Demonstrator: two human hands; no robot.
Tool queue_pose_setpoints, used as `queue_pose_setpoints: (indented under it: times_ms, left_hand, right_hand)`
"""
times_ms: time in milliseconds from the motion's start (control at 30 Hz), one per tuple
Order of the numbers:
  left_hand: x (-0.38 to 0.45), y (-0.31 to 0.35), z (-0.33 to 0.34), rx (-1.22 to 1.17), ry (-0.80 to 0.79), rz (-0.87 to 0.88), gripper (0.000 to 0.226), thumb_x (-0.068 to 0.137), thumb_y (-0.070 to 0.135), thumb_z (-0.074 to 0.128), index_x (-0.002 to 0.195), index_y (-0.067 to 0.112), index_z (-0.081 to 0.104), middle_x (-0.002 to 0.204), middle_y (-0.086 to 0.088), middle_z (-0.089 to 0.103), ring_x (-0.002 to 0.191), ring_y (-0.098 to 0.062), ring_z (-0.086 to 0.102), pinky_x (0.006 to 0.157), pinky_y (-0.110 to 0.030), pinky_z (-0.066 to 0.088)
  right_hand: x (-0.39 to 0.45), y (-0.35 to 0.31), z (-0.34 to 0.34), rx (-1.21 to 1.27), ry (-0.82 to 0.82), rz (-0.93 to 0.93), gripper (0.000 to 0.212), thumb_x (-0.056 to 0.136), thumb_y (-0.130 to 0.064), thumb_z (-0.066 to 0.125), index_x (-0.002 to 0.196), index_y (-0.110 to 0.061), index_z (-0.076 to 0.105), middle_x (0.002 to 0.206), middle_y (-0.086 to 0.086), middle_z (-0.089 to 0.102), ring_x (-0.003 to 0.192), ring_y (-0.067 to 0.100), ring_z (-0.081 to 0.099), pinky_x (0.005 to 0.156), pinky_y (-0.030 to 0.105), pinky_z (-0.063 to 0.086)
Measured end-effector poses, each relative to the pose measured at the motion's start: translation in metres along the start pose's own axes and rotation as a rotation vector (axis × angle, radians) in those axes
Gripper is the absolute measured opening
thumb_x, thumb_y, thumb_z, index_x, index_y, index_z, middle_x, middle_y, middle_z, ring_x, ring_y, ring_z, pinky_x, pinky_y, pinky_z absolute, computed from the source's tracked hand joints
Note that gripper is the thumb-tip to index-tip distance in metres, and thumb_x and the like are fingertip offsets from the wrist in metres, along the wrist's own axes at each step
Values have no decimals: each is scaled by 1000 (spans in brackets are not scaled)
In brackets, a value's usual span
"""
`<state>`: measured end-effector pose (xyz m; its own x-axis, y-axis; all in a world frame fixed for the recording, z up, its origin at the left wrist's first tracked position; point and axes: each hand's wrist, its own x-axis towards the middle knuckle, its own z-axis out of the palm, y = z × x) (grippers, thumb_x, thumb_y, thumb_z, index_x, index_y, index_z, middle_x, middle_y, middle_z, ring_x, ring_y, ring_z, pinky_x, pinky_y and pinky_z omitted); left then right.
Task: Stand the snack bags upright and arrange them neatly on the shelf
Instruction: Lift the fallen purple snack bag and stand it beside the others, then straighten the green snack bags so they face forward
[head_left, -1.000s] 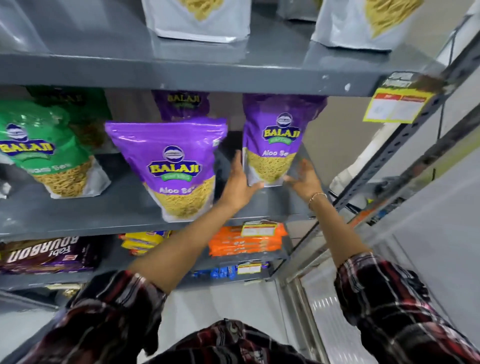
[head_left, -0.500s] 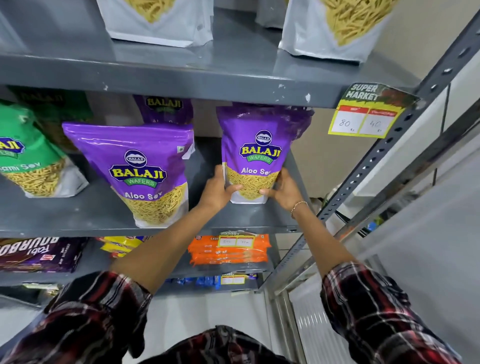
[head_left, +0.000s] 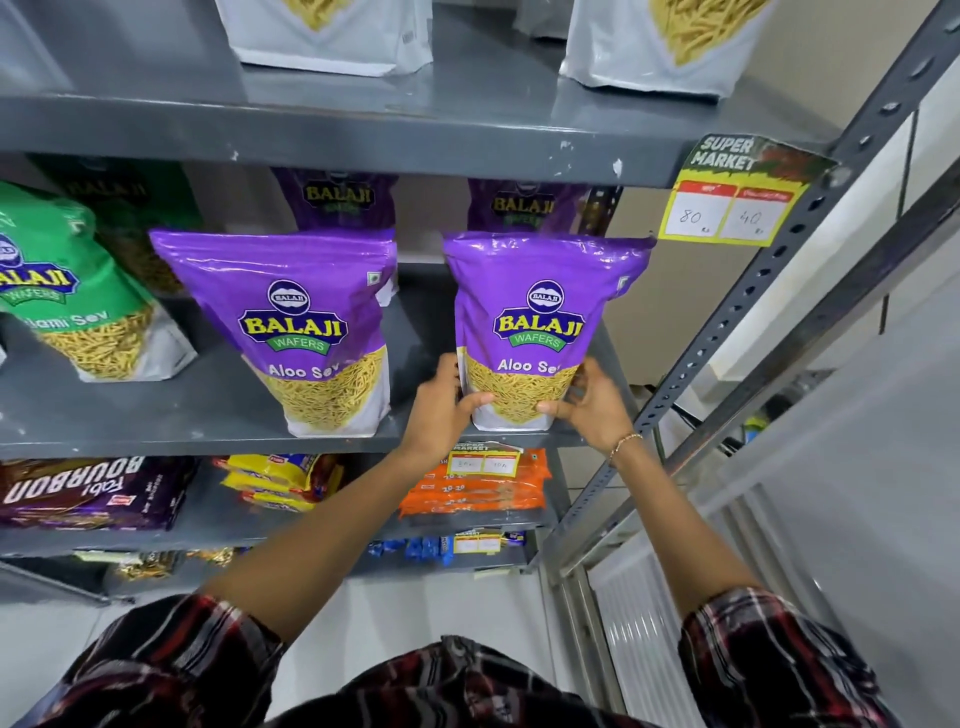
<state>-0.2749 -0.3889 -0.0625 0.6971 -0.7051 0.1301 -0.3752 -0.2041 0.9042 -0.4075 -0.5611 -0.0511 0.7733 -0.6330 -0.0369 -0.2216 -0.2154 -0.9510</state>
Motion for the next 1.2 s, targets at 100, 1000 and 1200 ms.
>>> queue_pose_setpoints:
  times_ms: [100, 1000, 1200]
  left_hand:
    - [-5, 0, 3, -30, 0, 4, 49, 84, 24, 66, 124, 15, 39, 120, -9, 66, 106, -20, 65, 89, -44, 56]
    - [-85, -148, -332, -10, 528, -216, 37, 78, 21, 74, 99, 15, 43, 91, -5, 51, 84, -22, 54, 75, -44, 49]
    - [-29, -178, -430, 205, 308, -326, 97, 68, 11, 81, 141, -4, 18, 145, -24, 30, 134, -33, 35, 107, -32, 30]
  right_hand:
    - [-5, 1, 2, -5, 10, -8, 64, 64, -2, 80, 114, -15, 43, 104, -3, 60, 99, 13, 58, 87, 35, 52]
    - [-35, -116, 419, -82, -170, -263, 26, 86, -14, 60, 111, -8, 55, 101, 13, 65, 87, 16, 60, 81, 27, 46]
    - [35, -157, 462, -86, -204, -96, 87, 79, -13, 70, 142, -1, 12, 151, 16, 25, 135, 20, 29, 109, 21, 22]
